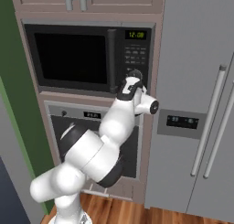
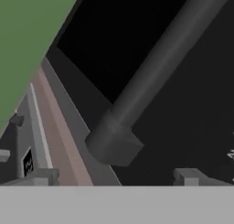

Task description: Place the microwavable item in the microwave. Then, close the microwave door and press the start button.

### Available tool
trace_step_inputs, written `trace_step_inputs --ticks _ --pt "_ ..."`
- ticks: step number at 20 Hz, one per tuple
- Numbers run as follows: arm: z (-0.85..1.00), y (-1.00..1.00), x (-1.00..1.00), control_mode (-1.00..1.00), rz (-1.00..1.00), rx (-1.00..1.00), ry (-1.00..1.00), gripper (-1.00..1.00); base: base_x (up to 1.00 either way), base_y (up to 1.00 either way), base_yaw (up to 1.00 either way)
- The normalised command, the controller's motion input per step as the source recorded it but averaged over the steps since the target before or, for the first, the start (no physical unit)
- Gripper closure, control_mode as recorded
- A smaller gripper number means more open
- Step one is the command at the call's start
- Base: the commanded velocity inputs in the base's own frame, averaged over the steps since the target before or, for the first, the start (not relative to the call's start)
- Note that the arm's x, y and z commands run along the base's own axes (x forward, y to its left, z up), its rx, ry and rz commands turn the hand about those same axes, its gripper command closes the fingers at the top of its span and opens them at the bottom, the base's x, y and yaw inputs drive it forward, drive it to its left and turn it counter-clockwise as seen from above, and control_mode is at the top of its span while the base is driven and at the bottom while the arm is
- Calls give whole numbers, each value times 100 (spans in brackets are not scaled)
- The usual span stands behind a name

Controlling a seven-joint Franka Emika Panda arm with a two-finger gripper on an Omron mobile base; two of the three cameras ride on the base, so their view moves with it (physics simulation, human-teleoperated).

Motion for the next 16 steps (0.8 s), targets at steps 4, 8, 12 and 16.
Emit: trace_step_inputs --ticks 4,8,12,16 --pt "-19 0 34 -100 1 0 0 -100 0 0 0" --pt "-14 0 48 -100 0 1 0 -100 0 0 0" --pt "-12 0 54 -100 1 2 0 -100 0 0 0" --pt "-13 -1 39 -100 1 0 0 -100 0 0 0"
